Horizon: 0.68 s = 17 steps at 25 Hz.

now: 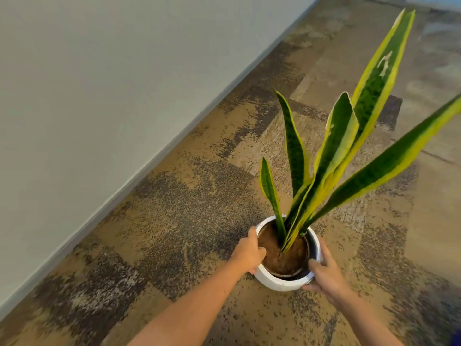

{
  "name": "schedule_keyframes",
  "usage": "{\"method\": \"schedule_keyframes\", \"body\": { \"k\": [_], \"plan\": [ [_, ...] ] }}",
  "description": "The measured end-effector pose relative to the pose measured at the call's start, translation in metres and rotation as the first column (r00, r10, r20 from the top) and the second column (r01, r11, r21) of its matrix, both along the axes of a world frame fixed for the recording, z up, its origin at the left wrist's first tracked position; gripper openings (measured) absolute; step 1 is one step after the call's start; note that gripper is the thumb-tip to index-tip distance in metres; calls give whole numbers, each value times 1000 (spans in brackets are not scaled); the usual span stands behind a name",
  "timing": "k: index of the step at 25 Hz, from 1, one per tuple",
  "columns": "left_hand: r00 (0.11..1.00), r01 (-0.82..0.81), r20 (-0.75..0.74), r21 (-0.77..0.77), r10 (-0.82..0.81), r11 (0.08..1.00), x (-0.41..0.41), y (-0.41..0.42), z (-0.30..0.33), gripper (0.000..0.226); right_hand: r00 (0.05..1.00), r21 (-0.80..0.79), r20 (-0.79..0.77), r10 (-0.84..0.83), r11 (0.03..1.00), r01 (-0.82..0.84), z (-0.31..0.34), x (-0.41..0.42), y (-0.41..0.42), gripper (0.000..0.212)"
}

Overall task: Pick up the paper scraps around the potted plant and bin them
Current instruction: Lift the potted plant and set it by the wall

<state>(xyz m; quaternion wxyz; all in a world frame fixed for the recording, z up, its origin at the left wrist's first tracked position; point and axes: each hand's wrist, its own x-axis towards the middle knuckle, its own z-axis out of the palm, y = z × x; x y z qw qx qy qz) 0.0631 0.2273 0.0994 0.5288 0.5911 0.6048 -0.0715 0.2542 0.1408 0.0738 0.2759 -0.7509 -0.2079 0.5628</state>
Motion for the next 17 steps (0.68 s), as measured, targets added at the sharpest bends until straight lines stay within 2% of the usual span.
{"method": "schedule_keyframes", "body": {
  "k": [4, 9, 17],
  "plan": [
    [999, 17, -29, 46, -16, 999, -4, 10, 31, 57, 998, 43, -46, -53, 998, 55, 23, -5, 5, 66],
    [1000, -14, -26, 53, 16, 999, -14, 18, 100, 62, 997, 43, -60, -39, 998, 42, 91, -7, 20, 68],
    [993, -116, -13, 18, 116, 993, -32, 23, 217, 66, 995, -46, -100, 8, 999, -13, 206, -14, 43, 64]
  ]
}}
